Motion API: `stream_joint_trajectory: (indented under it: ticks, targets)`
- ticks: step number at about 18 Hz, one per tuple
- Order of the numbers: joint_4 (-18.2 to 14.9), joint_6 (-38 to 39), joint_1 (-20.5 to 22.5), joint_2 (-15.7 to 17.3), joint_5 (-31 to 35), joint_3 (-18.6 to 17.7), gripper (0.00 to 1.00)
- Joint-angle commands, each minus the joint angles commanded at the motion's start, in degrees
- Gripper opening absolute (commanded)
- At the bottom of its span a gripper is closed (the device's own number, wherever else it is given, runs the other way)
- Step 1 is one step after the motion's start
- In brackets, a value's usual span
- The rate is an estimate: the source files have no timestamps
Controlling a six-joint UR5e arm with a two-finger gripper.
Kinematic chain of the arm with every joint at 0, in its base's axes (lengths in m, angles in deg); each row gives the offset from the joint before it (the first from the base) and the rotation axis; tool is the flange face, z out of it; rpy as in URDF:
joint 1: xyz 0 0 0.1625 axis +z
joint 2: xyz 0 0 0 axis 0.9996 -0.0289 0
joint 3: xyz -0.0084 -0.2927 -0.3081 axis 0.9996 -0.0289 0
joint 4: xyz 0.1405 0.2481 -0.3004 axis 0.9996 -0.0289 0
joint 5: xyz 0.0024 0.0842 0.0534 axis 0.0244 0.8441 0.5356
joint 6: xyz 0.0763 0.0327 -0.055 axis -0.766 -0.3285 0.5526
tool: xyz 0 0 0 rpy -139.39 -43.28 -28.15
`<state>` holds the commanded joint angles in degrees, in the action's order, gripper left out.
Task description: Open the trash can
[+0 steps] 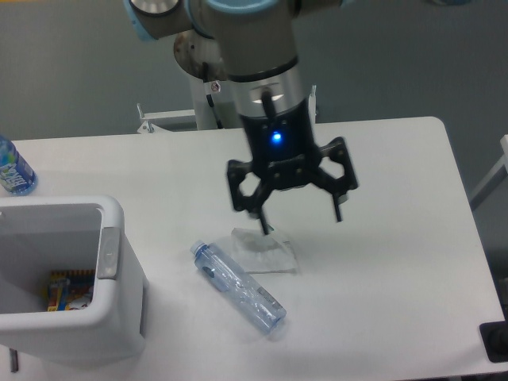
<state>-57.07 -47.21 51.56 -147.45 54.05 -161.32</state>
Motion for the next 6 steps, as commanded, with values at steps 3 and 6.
stream_joint_trajectory:
  ticks: [3,6]
  targets:
    - [0.2,-9.9,3.4,1.9,-0.1,-3.8,1.00]
    - [0.3,-14.0,5.4,1.9,-0.2,-5.6,1.00]
